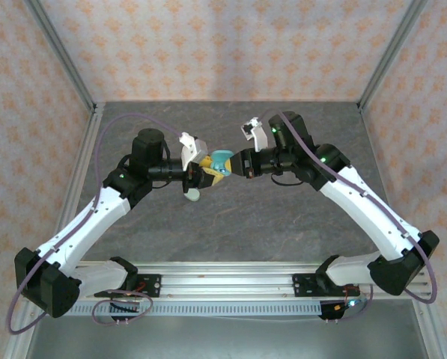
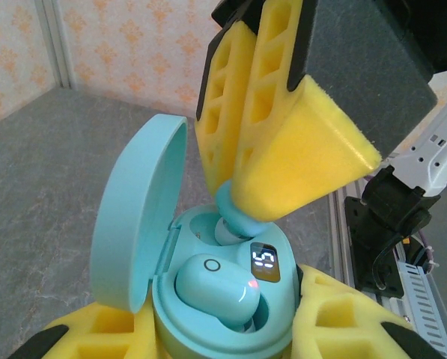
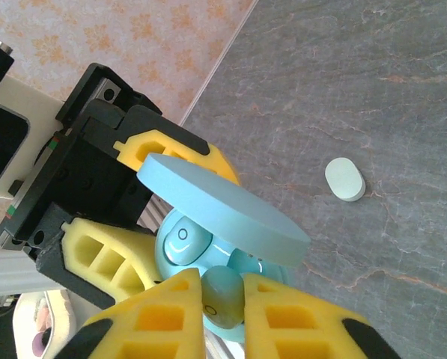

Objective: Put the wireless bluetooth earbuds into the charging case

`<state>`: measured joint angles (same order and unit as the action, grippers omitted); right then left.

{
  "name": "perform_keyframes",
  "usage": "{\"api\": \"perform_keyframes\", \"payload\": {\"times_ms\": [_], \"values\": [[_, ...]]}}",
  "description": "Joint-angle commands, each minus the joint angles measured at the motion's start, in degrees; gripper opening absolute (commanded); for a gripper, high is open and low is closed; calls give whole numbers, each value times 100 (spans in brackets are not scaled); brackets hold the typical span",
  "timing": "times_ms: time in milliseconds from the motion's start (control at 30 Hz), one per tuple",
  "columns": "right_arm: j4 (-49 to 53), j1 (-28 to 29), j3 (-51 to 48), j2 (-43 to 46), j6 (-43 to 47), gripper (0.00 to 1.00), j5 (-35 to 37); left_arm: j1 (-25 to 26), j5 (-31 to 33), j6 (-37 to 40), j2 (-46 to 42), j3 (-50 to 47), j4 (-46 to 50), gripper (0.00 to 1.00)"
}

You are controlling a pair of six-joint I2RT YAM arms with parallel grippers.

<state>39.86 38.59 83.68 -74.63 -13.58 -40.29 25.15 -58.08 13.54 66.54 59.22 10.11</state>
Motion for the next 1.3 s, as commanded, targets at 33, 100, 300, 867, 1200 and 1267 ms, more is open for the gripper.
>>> {"api": "perform_keyframes", "payload": {"times_ms": [33, 100, 300, 867, 1200, 1267], "values": [[141, 44, 238, -30, 71, 22, 102, 59, -124, 1, -11, 230, -37, 27], [166, 44, 269, -36, 66, 26, 112, 61, -124, 1, -12, 233, -41, 27], [241, 44, 367, -50, 16, 35, 214, 60, -124, 8, -9, 217, -39, 27], [740, -30, 948, 68, -106, 43, 1291, 61, -124, -125, -111, 108, -201, 27], [25, -395, 623, -131, -787, 50, 824, 77, -168, -302, -194, 107, -252, 28], [-90, -420, 567, -139, -825, 51, 694, 72, -172, -349, -205, 107, -293, 28]]}}
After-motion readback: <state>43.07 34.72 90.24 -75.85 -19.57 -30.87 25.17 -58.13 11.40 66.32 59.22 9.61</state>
